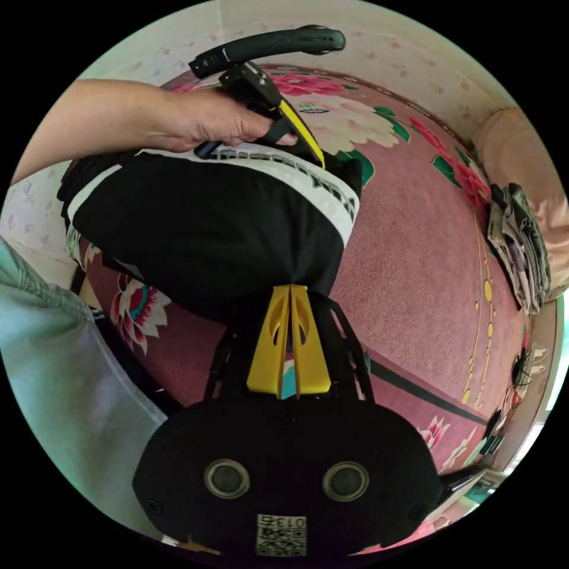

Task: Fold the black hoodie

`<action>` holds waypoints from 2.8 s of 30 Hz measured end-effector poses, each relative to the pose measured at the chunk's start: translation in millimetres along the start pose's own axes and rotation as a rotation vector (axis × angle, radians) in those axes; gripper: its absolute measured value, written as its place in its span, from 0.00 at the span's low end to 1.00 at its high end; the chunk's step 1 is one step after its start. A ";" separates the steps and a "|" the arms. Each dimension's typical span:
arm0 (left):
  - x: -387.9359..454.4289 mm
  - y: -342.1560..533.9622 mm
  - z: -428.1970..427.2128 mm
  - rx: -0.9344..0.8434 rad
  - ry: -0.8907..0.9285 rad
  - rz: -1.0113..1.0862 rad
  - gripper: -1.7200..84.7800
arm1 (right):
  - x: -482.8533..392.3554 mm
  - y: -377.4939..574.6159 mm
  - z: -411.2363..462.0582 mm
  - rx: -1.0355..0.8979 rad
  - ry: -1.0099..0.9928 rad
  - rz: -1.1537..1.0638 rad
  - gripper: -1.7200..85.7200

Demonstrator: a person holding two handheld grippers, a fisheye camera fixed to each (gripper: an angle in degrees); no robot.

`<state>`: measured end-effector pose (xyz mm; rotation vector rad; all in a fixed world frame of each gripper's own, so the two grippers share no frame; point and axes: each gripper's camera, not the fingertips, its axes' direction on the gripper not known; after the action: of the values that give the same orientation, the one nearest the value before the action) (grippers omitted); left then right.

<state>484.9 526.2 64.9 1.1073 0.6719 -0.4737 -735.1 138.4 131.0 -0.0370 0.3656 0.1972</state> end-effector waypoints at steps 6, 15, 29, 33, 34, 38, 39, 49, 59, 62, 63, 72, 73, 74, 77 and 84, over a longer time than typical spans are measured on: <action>-5.4 50.3 -91.3 0.148 -0.169 -0.140 0.02 | 56.2 -4.5 -64.2 0.178 -0.045 0.023 0.02; -18.2 168.0 -32.2 -0.099 -0.304 -0.385 0.02 | 101.4 -113.3 51.8 0.050 0.016 -0.083 0.02; -140.1 304.2 -66.8 0.311 0.223 -0.979 0.22 | 263.0 -13.2 66.1 0.279 -0.406 0.201 0.16; -170.6 320.9 -17.5 0.295 0.534 -0.983 0.24 | 314.6 32.2 115.1 0.249 -0.557 0.375 0.21; -174.4 323.0 -12.0 0.293 0.552 -0.992 0.24 | 318.5 35.8 121.9 0.248 -0.579 0.382 0.22; -198.5 337.1 -2.1 0.342 0.620 -0.984 0.23 | 334.8 49.8 166.4 0.213 -0.719 0.439 0.21; -204.7 339.9 -1.7 0.345 0.633 -0.964 0.23 | 341.7 55.8 176.0 0.224 -0.776 0.461 0.19; -239.7 340.2 -4.8 0.362 0.723 -0.943 0.10 | 355.1 69.3 183.0 0.234 -0.732 0.473 0.11; -247.1 246.1 -90.8 0.622 0.776 -0.653 0.10 | 417.5 143.6 34.3 0.618 -0.542 0.430 0.11; -239.5 177.4 -99.8 0.637 0.785 -0.550 0.10 | 467.4 181.2 12.0 0.696 -0.492 0.473 0.11; -236.1 145.7 -99.9 0.641 0.794 -0.514 0.10 | 490.8 195.4 2.7 0.731 -0.463 0.479 0.11; -229.1 -149.5 -82.8 0.665 0.841 -0.391 0.10 | 754.8 223.6 -61.5 0.832 -0.276 0.511 0.10; -231.1 -169.7 -81.9 0.666 0.843 -0.388 0.10 | 773.2 220.9 -66.2 0.837 -0.264 0.514 0.10; -236.6 -209.7 -80.1 0.663 0.845 -0.380 0.11 | 810.0 214.7 -74.0 0.846 -0.245 0.519 0.11; -251.8 -302.7 -71.4 0.647 0.826 -0.359 0.11 | 900.5 193.2 -80.8 0.855 -0.204 0.544 0.11; -274.4 -433.0 6.9 0.492 0.672 -0.367 0.11 | 1064.1 131.8 -6.2 0.682 -0.155 0.646 0.13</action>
<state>8.1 359.7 -23.3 1.6406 1.4137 -0.6007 210.2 463.9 -256.5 0.7742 0.2646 0.6992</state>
